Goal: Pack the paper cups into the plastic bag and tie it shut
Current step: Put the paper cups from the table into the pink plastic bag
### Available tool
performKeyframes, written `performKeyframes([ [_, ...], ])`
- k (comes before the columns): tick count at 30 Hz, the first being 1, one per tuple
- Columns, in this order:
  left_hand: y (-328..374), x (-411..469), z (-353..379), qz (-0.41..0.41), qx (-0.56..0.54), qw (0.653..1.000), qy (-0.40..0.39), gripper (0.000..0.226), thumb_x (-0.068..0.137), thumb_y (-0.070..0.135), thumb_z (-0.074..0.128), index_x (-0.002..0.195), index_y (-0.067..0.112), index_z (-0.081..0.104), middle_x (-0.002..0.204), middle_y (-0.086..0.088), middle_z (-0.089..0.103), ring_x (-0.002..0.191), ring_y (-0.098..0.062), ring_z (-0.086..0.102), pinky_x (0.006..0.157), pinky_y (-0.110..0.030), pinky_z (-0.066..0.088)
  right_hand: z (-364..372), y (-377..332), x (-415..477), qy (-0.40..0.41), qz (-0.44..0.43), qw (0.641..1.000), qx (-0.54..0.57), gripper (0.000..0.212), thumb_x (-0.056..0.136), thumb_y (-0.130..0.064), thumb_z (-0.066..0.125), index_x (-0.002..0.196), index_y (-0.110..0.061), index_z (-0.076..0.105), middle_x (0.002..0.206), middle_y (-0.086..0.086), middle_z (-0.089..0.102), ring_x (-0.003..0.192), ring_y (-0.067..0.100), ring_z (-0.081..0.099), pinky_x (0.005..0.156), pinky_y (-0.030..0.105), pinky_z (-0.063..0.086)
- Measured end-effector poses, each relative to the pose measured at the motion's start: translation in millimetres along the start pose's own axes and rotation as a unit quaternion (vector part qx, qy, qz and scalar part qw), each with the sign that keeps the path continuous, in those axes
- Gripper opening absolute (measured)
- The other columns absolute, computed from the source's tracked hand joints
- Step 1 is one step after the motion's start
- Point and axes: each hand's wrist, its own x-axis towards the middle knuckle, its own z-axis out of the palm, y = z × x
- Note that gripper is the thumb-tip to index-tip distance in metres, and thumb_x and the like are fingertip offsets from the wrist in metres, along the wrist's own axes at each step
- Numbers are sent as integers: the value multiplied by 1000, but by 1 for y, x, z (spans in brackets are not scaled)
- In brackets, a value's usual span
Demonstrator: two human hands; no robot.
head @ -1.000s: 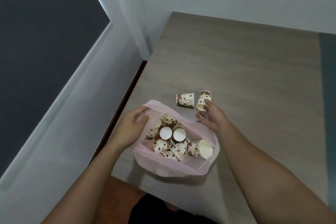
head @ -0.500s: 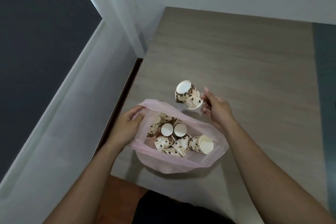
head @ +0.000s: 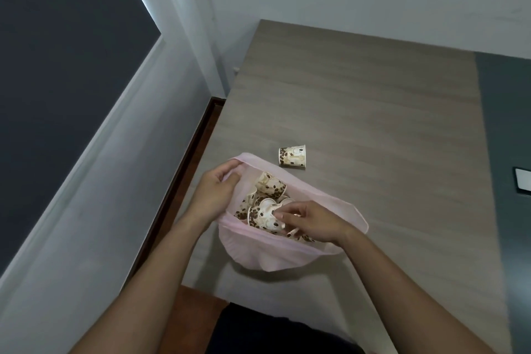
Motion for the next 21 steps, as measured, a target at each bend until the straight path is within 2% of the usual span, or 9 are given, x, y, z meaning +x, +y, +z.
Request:
performKeyframes([
  [3, -2, 0, -7, 1, 3, 1000, 3, 32, 111, 30, 65, 140, 34, 76, 136, 14, 76, 128, -10, 70, 97, -24, 54, -27, -17, 5, -9, 48, 999, 20, 32, 107, -38, 70, 130, -14, 74, 131, 3, 76, 97, 26, 85, 81, 37, 65],
  [7, -5, 4, -16, 1, -1, 1000, 10, 30, 111, 27, 65, 137, 31, 78, 135, 14, 77, 129, -8, 70, 113, -34, 54, -76, -45, 13, 44, 67, 995, 57, 40, 110, -41, 64, 117, -4, 75, 109, 12, 85, 66, 23, 77, 58, 29, 56],
  [9, -5, 5, -19, -1, 0, 1000, 12, 29, 110, 27, 65, 135, 31, 79, 132, 17, 79, 128, -6, 70, 115, -36, 54, -87, -49, 29, 97, 51, 991, 80, 37, 110, -40, 64, 112, -5, 76, 110, 13, 85, 56, 18, 67, 55, 28, 51],
  [11, -4, 4, -21, -4, 0, 1000, 12, 29, 111, 28, 65, 135, 32, 79, 129, 21, 79, 126, -4, 71, 112, -33, 55, -89, -45, 54, 154, 55, 978, 126, 30, 111, -34, 63, 115, -7, 75, 113, 11, 82, 60, 17, 68, 56, 28, 55],
  [14, -5, -1, -23, -1, 5, 1000, 12, 28, 111, 29, 65, 134, 36, 79, 121, 35, 75, 120, 5, 70, 105, -26, 56, -85, -35, 86, 202, 72, 960, 181, 29, 110, -27, 66, 130, -7, 70, 114, 11, 75, 88, 31, 78, 58, 30, 60],
  [16, -9, -6, -24, 0, 10, 1000, 12, 30, 112, 27, 63, 137, 33, 78, 123, 33, 75, 120, 7, 69, 104, -25, 56, -81, -30, 105, 204, 87, 959, 179, 27, 109, -28, 66, 130, -12, 70, 107, 9, 72, 84, 27, 72, 63, 32, 59],
  [18, -15, -10, -25, 3, 25, 1000, 13, 32, 113, 24, 62, 140, 30, 76, 124, 31, 74, 121, 12, 66, 105, -21, 55, -77, -27, 123, 207, 92, 957, 181, 21, 109, -29, 66, 126, -17, 71, 115, 12, 72, 81, 22, 68, 68, 34, 60],
  [20, -20, -14, -26, 1, 31, 999, 14, 31, 113, 20, 62, 139, 28, 76, 120, 35, 73, 118, 19, 65, 102, -9, 52, -73, -24, 138, 221, 97, 958, 157, 22, 107, -30, 69, 127, -20, 73, 127, 14, 74, 89, 23, 68, 71, 35, 61],
  [21, -22, -16, -27, -1, 34, 999, 13, 31, 113, 20, 62, 138, 28, 77, 119, 36, 74, 118, 19, 65, 103, -9, 52, -72, -20, 145, 230, 99, 959, 132, 24, 106, -29, 70, 129, -20, 73, 126, 14, 74, 93, 23, 68, 72, 35, 60],
])
